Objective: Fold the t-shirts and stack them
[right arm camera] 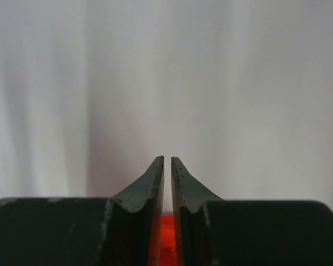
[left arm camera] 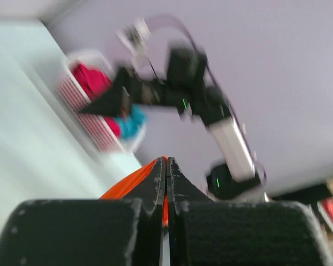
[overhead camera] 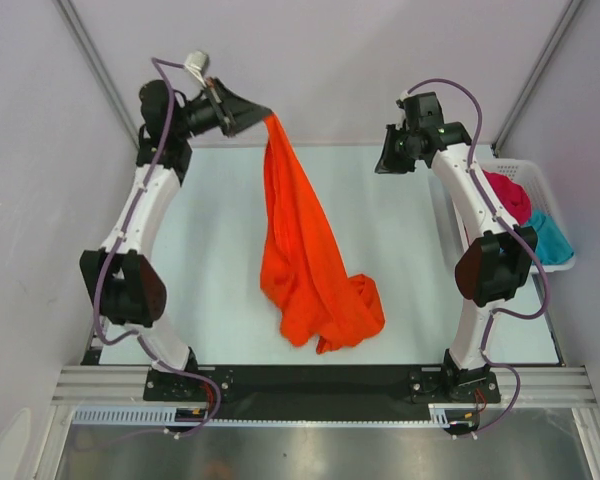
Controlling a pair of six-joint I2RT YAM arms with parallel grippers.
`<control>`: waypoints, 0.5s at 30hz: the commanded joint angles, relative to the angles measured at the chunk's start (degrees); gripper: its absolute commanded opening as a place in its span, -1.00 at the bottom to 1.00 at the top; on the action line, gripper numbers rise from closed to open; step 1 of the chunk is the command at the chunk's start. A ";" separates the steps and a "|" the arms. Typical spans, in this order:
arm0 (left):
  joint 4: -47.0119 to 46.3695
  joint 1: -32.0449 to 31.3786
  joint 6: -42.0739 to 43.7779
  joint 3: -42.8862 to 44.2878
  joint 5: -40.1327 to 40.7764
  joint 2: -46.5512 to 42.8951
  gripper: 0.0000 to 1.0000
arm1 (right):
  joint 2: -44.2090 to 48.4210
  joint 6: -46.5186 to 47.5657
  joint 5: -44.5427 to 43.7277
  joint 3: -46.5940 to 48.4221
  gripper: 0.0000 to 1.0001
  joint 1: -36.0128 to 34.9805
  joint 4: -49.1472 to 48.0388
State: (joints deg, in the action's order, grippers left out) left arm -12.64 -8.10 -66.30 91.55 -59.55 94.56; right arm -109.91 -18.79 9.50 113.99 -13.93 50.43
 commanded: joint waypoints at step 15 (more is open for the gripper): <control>7.54 7.92 0.20 5.67 9.46 -0.69 -1.00 | 1.72 0.68 -0.36 -0.70 -0.68 -1.53 -0.07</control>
State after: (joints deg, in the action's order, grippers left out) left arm -6.87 0.10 -68.86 104.73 -50.85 94.52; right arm -109.91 -18.41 9.30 113.93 -13.78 51.09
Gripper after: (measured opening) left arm 0.006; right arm 0.153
